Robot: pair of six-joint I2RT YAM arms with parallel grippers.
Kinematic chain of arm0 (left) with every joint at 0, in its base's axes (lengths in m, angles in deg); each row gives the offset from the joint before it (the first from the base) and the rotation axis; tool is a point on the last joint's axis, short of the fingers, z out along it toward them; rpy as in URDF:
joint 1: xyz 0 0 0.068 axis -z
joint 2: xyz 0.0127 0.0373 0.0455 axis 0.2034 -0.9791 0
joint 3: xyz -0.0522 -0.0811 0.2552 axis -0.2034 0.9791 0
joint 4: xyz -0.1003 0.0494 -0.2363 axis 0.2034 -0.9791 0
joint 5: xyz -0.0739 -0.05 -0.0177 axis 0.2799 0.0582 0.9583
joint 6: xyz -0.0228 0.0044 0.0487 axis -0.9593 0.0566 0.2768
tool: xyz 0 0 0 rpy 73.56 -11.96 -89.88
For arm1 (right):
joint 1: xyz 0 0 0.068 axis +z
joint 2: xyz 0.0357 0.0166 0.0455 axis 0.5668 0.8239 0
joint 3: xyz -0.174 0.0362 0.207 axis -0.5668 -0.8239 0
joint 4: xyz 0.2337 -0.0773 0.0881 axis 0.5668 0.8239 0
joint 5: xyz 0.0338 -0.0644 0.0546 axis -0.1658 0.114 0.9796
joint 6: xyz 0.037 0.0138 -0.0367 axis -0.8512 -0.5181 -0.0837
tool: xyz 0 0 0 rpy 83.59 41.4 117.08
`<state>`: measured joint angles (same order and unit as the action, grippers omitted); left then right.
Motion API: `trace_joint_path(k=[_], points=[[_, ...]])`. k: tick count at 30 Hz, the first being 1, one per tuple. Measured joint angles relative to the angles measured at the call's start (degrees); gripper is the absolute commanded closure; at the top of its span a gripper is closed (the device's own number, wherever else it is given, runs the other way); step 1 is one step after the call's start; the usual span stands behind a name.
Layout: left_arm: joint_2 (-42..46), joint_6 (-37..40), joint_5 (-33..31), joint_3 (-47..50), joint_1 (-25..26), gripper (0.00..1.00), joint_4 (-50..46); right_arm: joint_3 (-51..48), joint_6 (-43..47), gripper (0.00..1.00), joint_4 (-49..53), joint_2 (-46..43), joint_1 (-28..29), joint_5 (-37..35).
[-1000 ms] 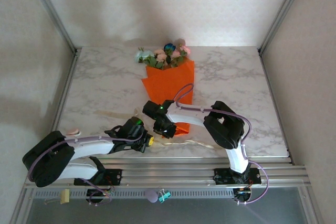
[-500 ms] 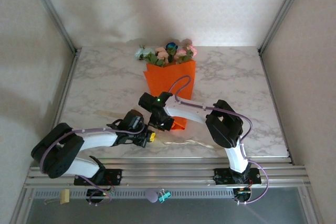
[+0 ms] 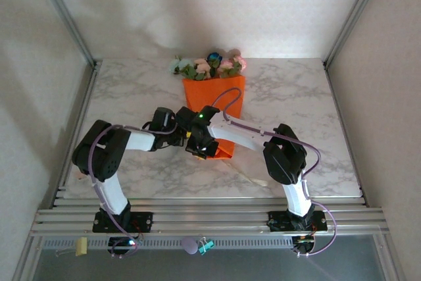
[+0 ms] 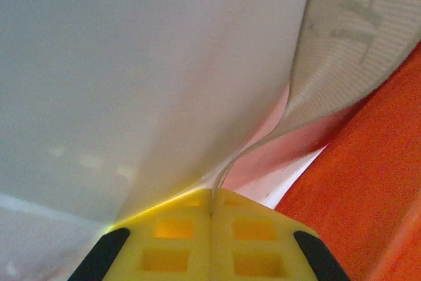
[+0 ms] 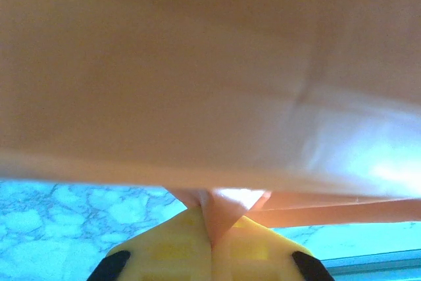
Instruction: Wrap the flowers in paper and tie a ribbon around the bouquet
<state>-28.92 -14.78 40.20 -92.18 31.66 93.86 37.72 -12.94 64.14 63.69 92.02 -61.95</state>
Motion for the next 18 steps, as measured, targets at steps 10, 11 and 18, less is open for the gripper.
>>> trace_joint_path(k=[10,11,18], points=[[3.0,1.9,-1.1,2.2,-0.5,1.0,-3.1,-5.6,-0.1,0.4,-9.9,2.9,-0.9,9.8],[3.5,2.0,-1.3,2.6,-0.5,1.0,-3.6,-5.6,0.6,0.36,-10.0,2.6,-0.9,9.8],[4.0,2.8,-1.3,2.7,-0.6,1.0,-4.6,-12.7,3.0,0.27,-8.8,-10.1,-2.1,9.7]])
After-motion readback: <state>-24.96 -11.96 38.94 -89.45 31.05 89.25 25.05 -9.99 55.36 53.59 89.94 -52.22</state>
